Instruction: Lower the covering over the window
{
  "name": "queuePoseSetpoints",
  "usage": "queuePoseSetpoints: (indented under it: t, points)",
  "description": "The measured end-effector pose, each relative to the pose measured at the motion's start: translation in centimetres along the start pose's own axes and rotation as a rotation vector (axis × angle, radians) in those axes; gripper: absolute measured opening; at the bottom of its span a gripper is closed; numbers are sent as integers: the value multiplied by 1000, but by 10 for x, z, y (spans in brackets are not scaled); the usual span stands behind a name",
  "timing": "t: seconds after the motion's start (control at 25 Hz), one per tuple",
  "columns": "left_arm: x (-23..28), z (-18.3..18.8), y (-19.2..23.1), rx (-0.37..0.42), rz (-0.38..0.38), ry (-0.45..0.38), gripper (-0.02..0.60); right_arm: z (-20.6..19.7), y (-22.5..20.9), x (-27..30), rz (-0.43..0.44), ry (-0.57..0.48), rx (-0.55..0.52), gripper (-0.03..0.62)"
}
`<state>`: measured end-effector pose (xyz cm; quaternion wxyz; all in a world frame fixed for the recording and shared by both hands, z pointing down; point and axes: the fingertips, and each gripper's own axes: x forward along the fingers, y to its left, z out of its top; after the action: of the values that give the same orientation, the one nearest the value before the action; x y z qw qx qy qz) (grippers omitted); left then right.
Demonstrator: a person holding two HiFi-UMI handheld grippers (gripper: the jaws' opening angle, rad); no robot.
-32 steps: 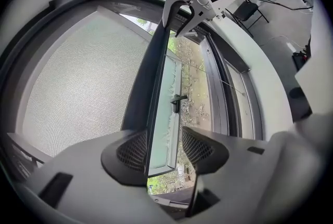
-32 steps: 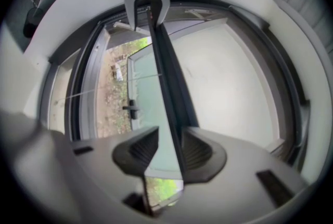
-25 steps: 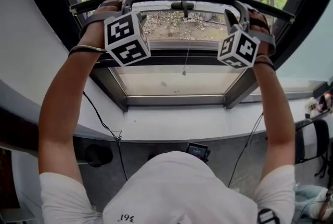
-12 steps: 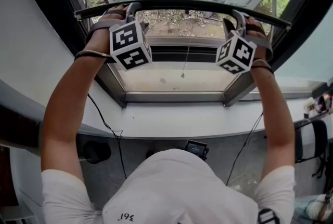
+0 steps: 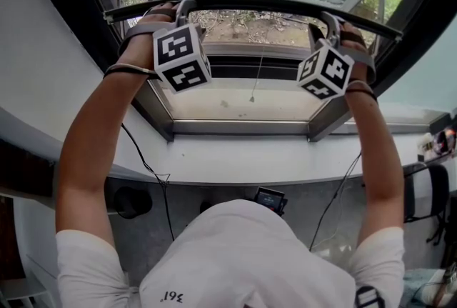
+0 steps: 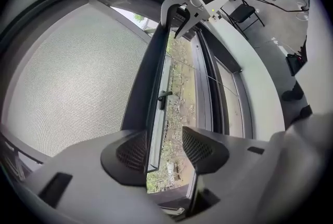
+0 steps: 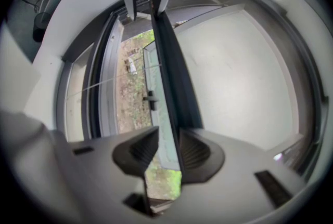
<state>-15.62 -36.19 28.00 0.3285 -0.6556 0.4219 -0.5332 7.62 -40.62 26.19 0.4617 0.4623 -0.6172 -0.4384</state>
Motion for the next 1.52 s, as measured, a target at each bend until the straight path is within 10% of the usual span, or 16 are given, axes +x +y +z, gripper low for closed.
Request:
queuePoseSetpoints:
  t: [1.52]
  points:
    - [36, -24, -107, -25, -205, 68, 215, -23, 118, 11, 251, 75, -31, 130]
